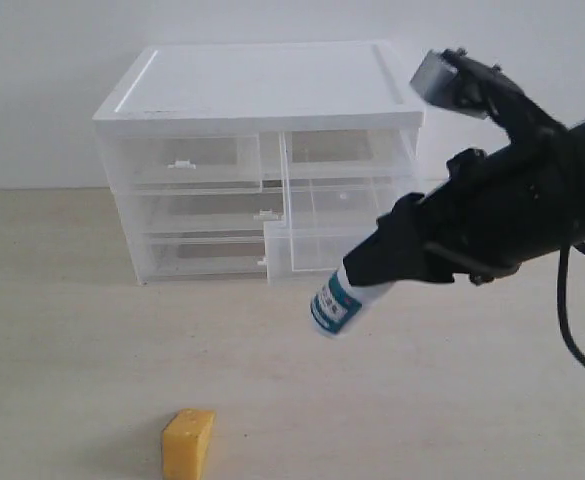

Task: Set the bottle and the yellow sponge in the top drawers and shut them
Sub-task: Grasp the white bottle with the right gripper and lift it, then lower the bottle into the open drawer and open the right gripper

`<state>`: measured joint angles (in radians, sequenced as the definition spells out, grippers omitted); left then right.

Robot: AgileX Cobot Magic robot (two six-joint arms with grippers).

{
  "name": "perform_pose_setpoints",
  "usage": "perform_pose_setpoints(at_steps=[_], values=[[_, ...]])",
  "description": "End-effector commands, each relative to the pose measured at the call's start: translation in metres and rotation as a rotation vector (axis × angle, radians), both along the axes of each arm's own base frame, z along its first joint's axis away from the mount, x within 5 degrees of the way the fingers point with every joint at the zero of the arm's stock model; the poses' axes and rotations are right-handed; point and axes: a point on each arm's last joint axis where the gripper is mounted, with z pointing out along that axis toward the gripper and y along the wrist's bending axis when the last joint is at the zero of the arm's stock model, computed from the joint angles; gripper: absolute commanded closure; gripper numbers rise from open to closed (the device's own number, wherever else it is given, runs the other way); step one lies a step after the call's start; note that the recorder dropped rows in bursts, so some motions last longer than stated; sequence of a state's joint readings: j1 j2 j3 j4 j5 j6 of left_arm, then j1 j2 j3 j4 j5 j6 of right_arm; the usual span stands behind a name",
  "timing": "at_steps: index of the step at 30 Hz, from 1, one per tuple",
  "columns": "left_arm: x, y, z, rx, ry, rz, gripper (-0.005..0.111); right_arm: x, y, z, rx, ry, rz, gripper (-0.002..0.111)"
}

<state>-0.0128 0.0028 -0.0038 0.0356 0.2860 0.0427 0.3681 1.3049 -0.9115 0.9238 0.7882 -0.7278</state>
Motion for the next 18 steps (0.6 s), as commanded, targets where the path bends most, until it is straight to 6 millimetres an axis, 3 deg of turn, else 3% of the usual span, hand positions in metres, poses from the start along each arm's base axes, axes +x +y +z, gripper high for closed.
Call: perform_pose_setpoints(at_steps=[1, 9, 13, 18], values=[[0.000, 0.000, -0.001, 0.009, -0.005, 0.002, 0.103, 0.018, -0.013, 0.011, 0.243, 0.014, -0.024, 0.108], [0.000, 0.000, -0.001, 0.009, -0.005, 0.002, 0.103, 0.061, -0.036, 0.001, 0.721, 0.141, -0.063, 0.108], [0.000, 0.000, -0.001, 0.009, -0.005, 0.002, 0.103, 0.082, -0.048, -0.023, 0.718, 0.200, -0.134, 0.108], [0.000, 0.000, -0.001, 0.009, -0.005, 0.002, 0.103, 0.098, -0.054, -0.026, 0.728, 0.217, -0.161, 0.108]])
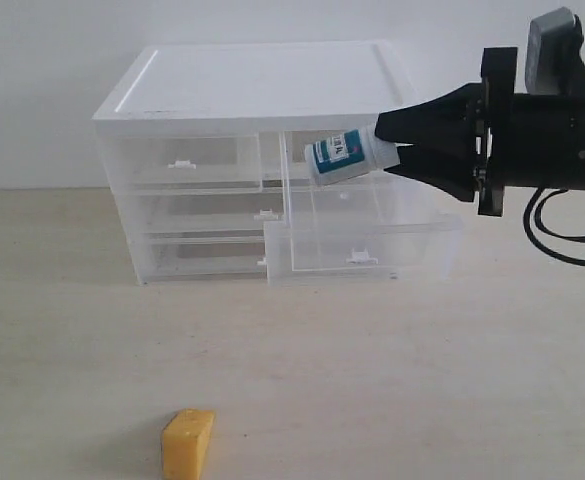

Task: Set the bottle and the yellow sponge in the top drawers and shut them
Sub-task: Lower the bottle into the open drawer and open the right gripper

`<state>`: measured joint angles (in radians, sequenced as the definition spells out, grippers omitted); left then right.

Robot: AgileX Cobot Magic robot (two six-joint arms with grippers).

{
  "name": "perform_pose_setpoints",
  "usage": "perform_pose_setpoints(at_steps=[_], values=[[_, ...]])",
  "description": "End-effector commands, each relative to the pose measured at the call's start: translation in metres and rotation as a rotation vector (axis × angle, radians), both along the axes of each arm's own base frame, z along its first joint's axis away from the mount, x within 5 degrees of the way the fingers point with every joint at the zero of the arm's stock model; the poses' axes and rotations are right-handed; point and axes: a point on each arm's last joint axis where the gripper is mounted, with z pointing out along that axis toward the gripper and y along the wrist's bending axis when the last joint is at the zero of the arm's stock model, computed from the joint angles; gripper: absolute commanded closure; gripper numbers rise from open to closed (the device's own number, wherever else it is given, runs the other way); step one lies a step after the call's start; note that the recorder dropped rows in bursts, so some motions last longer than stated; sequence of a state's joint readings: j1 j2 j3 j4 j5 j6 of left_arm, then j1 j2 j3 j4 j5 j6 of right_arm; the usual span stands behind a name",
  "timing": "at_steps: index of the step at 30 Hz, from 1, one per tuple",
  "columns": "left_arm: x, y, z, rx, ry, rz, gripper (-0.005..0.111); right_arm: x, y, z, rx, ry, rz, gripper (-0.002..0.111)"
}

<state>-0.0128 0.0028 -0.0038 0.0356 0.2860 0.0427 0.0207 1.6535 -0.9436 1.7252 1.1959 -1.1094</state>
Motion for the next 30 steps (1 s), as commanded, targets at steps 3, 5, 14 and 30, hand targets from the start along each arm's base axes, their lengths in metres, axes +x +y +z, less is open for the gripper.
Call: perform_pose_setpoints(at_steps=[3, 5, 14, 30], values=[[0.0000, 0.0002, -0.0006, 0.009, -0.005, 0.002, 0.103, 0.0136, -0.0032, 0.0074, 0.041, -0.005, -0.005, 0.108], [0.0000, 0.0002, -0.0006, 0.009, -0.005, 0.002, 0.103, 0.0149, -0.0032, 0.0101, 0.045, -0.006, -0.006, 0.108], [0.0001, 0.0002, -0.0004, 0.009, -0.007, 0.002, 0.103, 0.0171, -0.0035, 0.0127, 0.043, -0.006, -0.014, 0.100], [0.0001, 0.0002, -0.0004, 0.009, -0.007, 0.002, 0.103, 0.0185, -0.0052, 0.0043, -0.051, 0.022, -0.039, 0.045]])
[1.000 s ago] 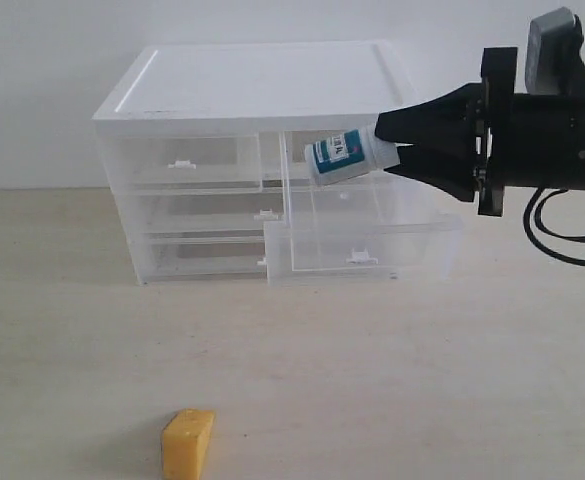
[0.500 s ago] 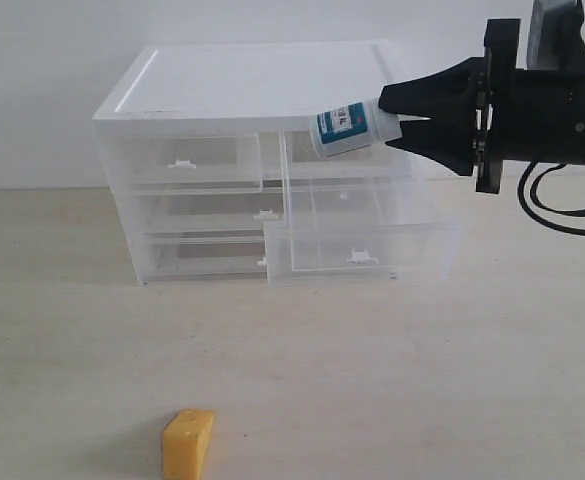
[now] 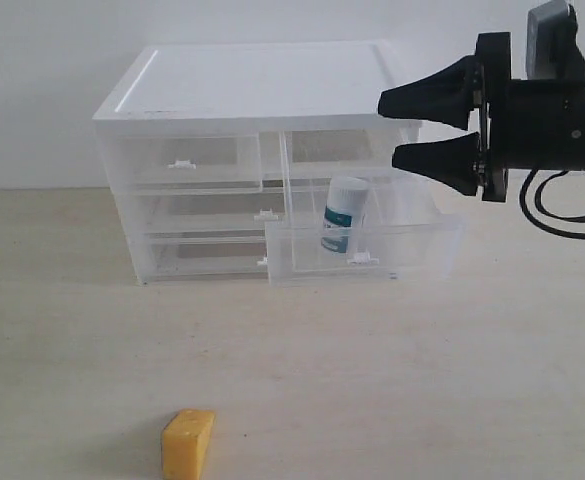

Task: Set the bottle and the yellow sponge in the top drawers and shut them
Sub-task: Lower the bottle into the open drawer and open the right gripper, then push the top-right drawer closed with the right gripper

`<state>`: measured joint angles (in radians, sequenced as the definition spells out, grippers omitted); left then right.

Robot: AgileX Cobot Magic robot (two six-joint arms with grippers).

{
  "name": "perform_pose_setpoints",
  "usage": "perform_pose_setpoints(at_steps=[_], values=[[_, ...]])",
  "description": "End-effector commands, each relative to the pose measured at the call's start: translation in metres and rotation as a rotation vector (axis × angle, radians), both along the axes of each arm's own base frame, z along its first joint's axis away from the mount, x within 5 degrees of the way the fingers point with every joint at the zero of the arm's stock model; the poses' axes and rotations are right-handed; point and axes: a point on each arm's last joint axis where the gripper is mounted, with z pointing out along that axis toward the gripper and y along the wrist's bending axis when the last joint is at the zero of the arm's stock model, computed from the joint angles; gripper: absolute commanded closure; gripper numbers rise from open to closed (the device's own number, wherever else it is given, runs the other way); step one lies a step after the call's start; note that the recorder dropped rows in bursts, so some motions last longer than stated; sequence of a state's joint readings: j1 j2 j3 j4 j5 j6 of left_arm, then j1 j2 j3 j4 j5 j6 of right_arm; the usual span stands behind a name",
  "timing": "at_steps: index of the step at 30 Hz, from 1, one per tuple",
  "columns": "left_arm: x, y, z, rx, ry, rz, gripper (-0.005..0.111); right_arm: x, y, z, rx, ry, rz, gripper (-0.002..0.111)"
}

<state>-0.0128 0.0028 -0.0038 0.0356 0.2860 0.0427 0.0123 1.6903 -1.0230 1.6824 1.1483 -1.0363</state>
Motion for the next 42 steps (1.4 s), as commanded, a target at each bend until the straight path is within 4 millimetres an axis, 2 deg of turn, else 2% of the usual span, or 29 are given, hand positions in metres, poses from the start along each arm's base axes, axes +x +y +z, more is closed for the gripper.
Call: perform_pose_setpoints(at_steps=[1, 4, 9, 12, 16, 22, 26, 36, 42], values=[[0.000, 0.000, 0.000, 0.009, -0.007, 0.002, 0.103, 0.001, -0.001, 0.002, -0.015, -0.010, -0.004, 0.045], [0.000, 0.000, 0.000, 0.009, -0.007, 0.002, 0.103, -0.001, 0.001, 0.009, -0.023, -0.042, 0.058, 0.059], [0.000, 0.000, 0.000, 0.009, -0.007, 0.002, 0.103, 0.001, 0.004, 0.025, -0.113, -0.133, 0.151, 0.108], [0.000, 0.000, 0.000, 0.009, -0.007, 0.002, 0.103, -0.006, 0.015, 0.032, -0.225, -0.182, 0.246, 0.108], [0.000, 0.000, 0.000, 0.009, -0.007, 0.002, 0.103, -0.023, 0.048, 0.033, -0.410, -0.198, 0.418, 0.108], [0.000, 0.000, 0.000, 0.009, -0.007, 0.002, 0.103, -0.033, 0.092, 0.035, -0.715, -0.263, 0.469, 0.108], [0.000, 0.000, 0.000, 0.009, -0.007, 0.002, 0.103, -0.037, 0.111, 0.037, -0.867, -0.311, 0.430, 0.108], [0.000, 0.000, 0.000, 0.009, -0.007, 0.002, 0.103, -0.027, 0.111, 0.038, -0.942, -0.303, 0.276, 0.108], [0.000, 0.000, 0.000, 0.009, -0.007, 0.002, 0.103, -0.019, 0.103, 0.036, -1.012, -0.250, 0.143, 0.108]])
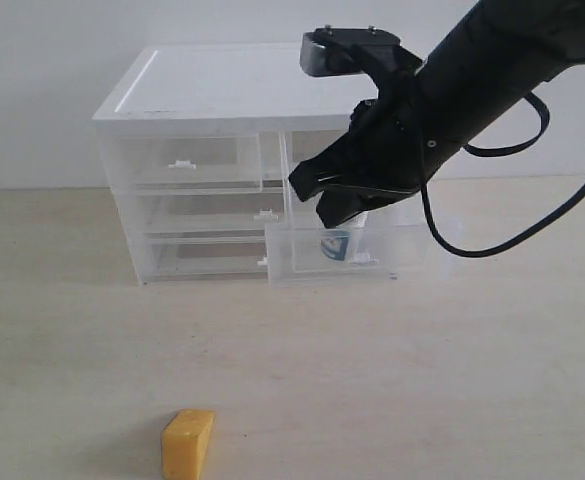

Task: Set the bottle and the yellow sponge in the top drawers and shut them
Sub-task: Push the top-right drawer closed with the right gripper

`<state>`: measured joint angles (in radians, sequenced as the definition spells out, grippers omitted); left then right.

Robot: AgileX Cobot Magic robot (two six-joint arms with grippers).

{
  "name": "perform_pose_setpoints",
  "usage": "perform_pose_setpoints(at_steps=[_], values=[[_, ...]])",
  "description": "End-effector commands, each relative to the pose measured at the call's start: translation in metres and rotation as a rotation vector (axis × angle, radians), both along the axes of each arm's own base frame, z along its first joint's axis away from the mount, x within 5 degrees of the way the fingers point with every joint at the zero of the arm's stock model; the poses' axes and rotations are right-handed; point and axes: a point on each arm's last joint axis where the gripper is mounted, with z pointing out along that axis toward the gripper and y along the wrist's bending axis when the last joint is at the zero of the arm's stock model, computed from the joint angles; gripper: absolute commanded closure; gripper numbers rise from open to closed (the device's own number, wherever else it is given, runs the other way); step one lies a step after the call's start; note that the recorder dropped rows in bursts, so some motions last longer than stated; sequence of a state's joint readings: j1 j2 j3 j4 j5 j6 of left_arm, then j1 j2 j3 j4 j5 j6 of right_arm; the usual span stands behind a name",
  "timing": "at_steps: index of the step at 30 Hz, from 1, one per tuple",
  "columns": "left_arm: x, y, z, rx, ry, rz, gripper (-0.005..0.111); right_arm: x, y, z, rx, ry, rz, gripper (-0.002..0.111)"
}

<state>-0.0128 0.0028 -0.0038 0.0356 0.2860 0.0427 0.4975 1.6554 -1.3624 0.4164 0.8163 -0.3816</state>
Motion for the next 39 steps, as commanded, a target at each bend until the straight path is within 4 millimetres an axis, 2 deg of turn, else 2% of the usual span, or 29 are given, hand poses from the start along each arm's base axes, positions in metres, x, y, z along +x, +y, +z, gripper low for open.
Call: perform_pose_setpoints(at_steps=[1, 4, 11, 17, 20, 22, 29, 34, 39], values=[[0.000, 0.000, 0.000, 0.009, -0.007, 0.002, 0.103, 0.007, -0.009, 0.004, -0.049, -0.046, -0.124, 0.108], [0.000, 0.000, 0.000, 0.009, -0.007, 0.002, 0.103, 0.009, -0.013, 0.003, -0.084, -0.052, -0.178, 0.108], [0.000, 0.000, 0.000, 0.009, -0.007, 0.002, 0.103, 0.005, -0.015, 0.008, -0.100, -0.039, -0.156, 0.108], [0.000, 0.000, 0.000, 0.009, -0.007, 0.002, 0.103, -0.018, -0.020, 0.042, -0.184, -0.004, 0.071, 0.108], [0.000, 0.000, 0.000, 0.009, -0.007, 0.002, 0.103, -0.030, -0.020, 0.049, -0.197, 0.035, 0.211, 0.108], [0.000, 0.000, 0.000, 0.009, -0.007, 0.002, 0.103, -0.033, -0.018, 0.048, -0.198, 0.028, 0.292, 0.108], [0.000, 0.000, 0.000, 0.009, -0.007, 0.002, 0.103, -0.042, -0.011, 0.021, -0.299, 0.007, 0.506, 0.108], [0.000, 0.000, 0.000, 0.009, -0.007, 0.002, 0.103, -0.041, -0.003, 0.008, -0.408, -0.100, 0.530, 0.108], [0.000, 0.000, 0.000, 0.009, -0.007, 0.002, 0.103, -0.033, 0.002, 0.009, -0.476, -0.222, 0.468, 0.108]])
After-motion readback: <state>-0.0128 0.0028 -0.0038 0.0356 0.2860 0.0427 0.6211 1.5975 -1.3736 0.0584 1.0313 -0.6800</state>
